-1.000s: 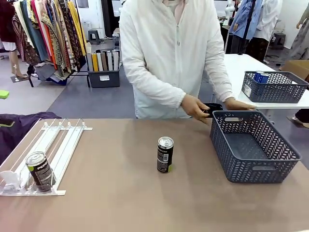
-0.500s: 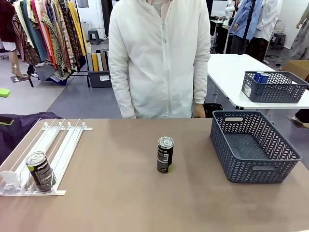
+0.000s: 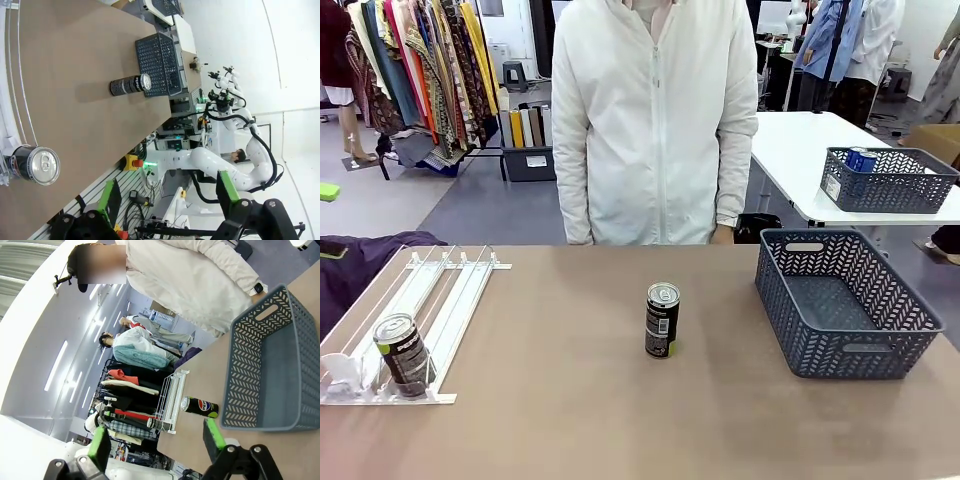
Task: Retrieve and store the cans from the dispenser.
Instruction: Pick up one can from the Automatic Can Dispenser and place it in the middle of the table.
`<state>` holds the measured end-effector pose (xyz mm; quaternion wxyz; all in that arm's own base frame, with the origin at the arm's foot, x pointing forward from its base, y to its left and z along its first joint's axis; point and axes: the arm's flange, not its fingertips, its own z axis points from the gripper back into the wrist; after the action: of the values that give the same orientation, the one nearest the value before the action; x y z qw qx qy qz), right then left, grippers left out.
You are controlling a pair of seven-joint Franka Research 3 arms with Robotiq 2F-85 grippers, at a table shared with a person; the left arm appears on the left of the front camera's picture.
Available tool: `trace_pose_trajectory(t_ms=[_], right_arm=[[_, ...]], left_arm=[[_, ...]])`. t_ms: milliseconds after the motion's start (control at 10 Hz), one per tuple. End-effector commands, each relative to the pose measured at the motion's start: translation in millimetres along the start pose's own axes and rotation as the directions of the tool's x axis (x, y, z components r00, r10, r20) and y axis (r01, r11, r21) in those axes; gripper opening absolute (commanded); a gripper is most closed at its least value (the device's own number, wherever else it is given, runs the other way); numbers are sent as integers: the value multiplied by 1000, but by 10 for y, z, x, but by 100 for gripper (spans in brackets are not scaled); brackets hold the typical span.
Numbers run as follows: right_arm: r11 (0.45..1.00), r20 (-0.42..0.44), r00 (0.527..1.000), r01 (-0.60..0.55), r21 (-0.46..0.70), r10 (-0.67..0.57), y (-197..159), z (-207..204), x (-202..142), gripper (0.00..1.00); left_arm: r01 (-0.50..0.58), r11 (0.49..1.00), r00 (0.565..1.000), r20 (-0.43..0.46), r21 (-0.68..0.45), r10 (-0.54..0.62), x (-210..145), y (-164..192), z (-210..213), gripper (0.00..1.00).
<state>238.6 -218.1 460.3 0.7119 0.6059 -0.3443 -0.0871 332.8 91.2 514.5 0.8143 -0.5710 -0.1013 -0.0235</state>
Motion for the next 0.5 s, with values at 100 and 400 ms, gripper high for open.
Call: trace_pose_trajectory(t_ms=[100, 400], right_arm=[[1000, 19, 1000, -17, 22, 17, 28, -26, 37, 100], [1000, 19, 1000, -17, 22, 17, 28, -26, 37, 100]], left_arm=[[0, 1000, 1000, 0, 0, 0, 0, 0, 0, 100], [37, 815, 980, -180, 578, 83, -74, -566, -322, 100]])
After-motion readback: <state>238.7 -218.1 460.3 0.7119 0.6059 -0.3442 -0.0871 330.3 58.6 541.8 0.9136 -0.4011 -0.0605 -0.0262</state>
